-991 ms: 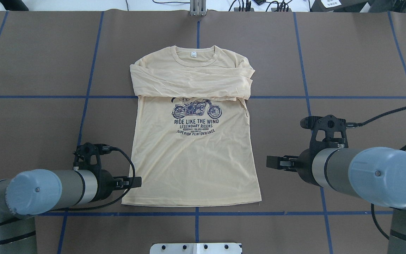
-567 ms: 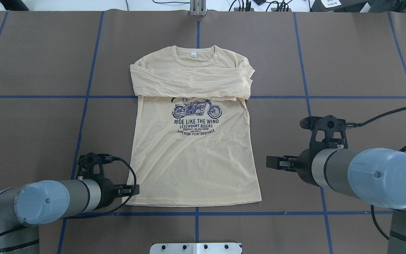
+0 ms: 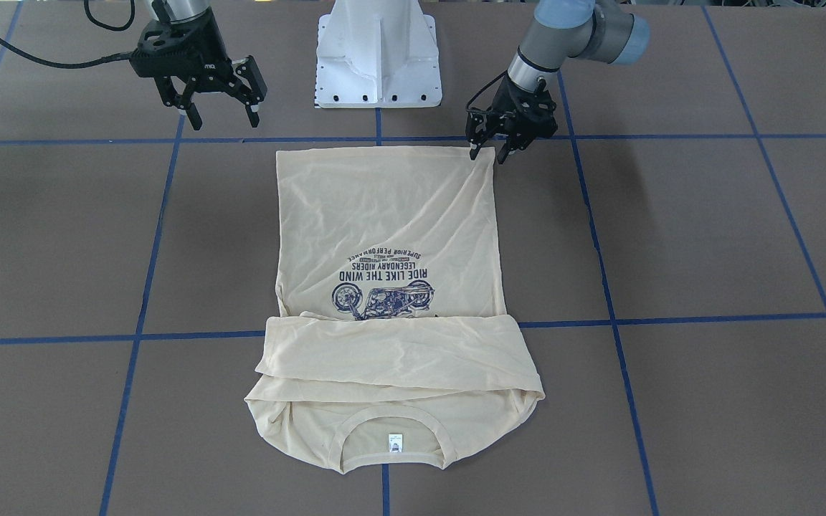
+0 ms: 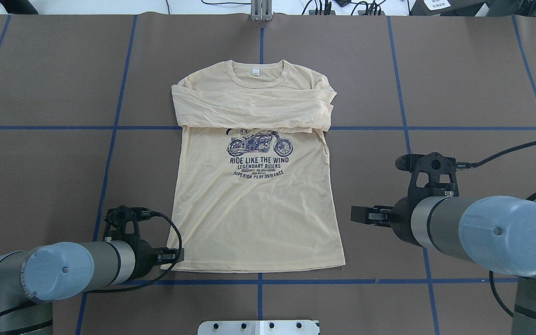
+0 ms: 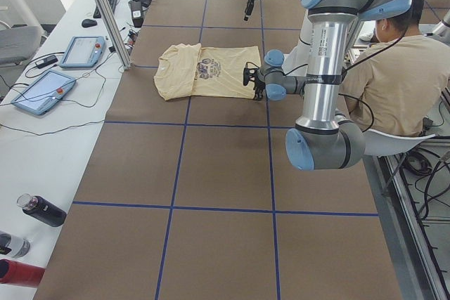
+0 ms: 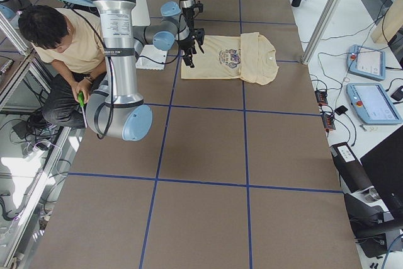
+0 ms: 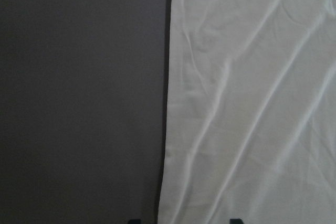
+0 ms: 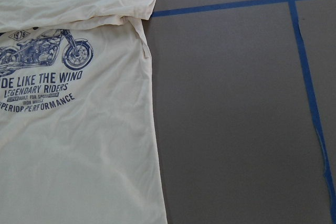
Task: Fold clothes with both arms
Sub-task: 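Lower both grippers onto the hem corners and grasp them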
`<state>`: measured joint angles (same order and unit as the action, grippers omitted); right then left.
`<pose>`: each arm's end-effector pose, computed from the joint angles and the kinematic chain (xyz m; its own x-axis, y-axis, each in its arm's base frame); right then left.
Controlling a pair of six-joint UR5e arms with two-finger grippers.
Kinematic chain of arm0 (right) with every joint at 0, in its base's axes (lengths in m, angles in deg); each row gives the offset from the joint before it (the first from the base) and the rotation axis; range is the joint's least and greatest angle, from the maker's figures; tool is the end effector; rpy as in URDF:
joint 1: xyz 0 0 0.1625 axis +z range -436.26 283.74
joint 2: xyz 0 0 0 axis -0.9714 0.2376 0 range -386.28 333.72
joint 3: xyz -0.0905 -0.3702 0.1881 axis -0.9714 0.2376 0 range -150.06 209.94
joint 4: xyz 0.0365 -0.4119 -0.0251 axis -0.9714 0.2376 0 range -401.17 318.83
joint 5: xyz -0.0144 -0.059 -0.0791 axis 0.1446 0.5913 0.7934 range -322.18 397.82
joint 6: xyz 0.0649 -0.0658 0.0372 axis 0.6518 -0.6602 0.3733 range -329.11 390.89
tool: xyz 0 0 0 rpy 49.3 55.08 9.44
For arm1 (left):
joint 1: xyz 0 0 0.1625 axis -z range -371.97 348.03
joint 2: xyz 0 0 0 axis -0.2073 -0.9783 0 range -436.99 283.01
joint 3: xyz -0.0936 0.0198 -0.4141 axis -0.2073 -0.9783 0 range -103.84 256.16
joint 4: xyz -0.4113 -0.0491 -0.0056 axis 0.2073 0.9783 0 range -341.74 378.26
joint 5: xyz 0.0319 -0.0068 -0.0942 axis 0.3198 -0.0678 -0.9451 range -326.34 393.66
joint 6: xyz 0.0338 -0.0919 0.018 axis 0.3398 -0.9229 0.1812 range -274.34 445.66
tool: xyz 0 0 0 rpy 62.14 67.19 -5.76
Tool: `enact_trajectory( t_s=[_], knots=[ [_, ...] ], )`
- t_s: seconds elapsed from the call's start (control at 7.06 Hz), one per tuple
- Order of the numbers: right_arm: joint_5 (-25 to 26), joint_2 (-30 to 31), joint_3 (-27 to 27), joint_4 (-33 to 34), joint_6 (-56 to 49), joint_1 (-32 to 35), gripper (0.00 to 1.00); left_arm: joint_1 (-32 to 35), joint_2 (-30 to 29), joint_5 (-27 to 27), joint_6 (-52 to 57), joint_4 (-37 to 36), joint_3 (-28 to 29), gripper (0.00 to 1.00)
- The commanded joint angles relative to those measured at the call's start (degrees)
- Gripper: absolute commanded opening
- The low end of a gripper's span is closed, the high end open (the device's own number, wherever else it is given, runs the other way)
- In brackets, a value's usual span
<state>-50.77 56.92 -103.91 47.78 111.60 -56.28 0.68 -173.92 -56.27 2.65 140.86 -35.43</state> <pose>-0.3662 -0.2776 0.2646 0.6328 0.0583 0.7721 -0.2610 0.9549 0.1417 0.4891 -0.2466 0.3578 0.4943 0.0137 -0.8692 0.1611 0.9811 0.1071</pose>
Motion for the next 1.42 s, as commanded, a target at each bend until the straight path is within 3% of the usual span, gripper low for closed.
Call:
enact_trajectory(
  t_s=[0.0,0.71,0.85,0.99,1.27],
  knots=[
    [0.0,0.0,0.0,0.0,0.1,0.0,1.00,-1.6,0.1,0.1,-0.5,0.0,-0.5,0.62],
    [0.0,-0.1,0.0,0.0,0.1,0.0,1.00,-1.9,1.0,0.2,-0.7,-0.2,-0.2,0.55],
    [0.0,-0.1,0.0,0.0,0.1,-0.1,1.00,-1.9,1.3,0.2,-0.7,-0.2,-0.4,0.48],
    [0.0,-0.1,0.0,0.0,0.1,0.0,1.00,-1.9,1.3,0.2,-0.7,-0.2,-0.4,0.35],
    [0.0,-0.1,0.0,0.0,0.0,-0.1,1.00,-1.9,1.3,0.2,-0.7,-0.2,-0.5,0.00]
  ],
)
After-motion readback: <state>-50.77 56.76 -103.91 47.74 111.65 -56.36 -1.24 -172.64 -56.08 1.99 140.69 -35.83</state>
